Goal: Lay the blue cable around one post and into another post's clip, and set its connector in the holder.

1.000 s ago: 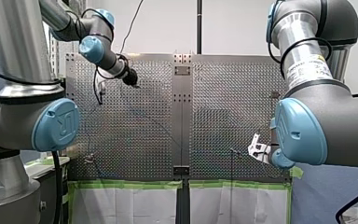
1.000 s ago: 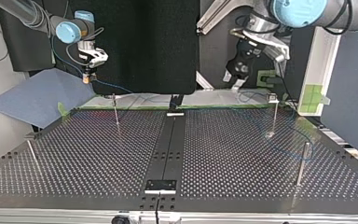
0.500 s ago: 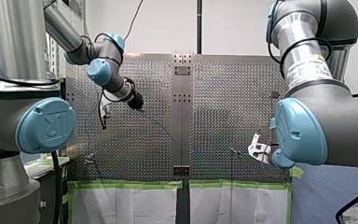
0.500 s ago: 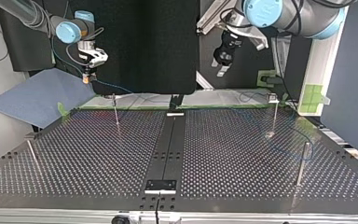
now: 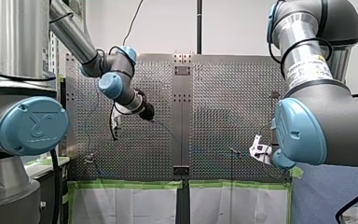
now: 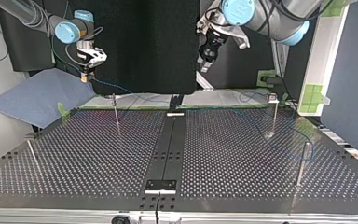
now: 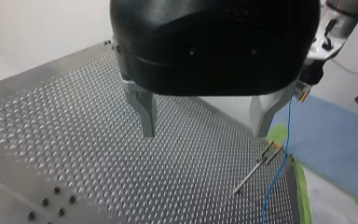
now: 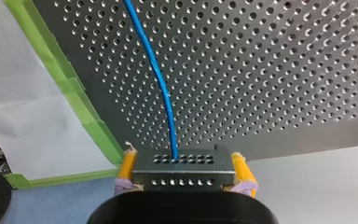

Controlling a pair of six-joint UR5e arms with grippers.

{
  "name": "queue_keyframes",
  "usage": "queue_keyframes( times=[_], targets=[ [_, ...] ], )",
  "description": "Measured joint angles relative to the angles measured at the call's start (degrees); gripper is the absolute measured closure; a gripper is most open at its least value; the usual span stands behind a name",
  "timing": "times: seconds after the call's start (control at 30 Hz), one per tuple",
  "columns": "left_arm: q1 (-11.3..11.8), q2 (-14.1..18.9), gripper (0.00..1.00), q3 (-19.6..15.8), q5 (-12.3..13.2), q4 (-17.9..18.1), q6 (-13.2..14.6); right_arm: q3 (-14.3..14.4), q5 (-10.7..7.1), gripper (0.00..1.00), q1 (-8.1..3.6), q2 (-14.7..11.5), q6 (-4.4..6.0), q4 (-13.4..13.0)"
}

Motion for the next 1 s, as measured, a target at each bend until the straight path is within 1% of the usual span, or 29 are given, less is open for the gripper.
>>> queue_keyframes(
  times=[0.1,0.27,0.43,0.53,0.73,1.0],
  targets=[
    [-1.3,-1.3,0.00,0.9,0.2,1.3,-0.2,0.0,0.11,1.00,0.06,0.1,-0.19,-0.1],
    [-3.7,-3.7,0.00,3.0,0.1,3.7,-0.3,0.0,0.15,1.00,0.35,0.1,-0.95,0.0],
    [-6.4,-6.4,0.00,5.2,0.0,6.4,-0.6,0.0,0.15,1.00,0.41,0.2,-1.14,0.1],
    [-7.5,-7.8,0.00,5.7,0.0,7.8,-0.7,0.0,0.14,1.00,0.42,0.3,-1.30,0.7],
    [-8.5,-10.7,0.00,5.9,-0.1,10.7,-0.7,0.0,0.16,1.00,0.43,0.4,-1.51,1.0],
    [-8.7,-15.2,0.00,7.1,-0.9,15.2,0.0,0.0,0.15,1.00,0.44,0.4,-1.78,0.9]
  ],
)
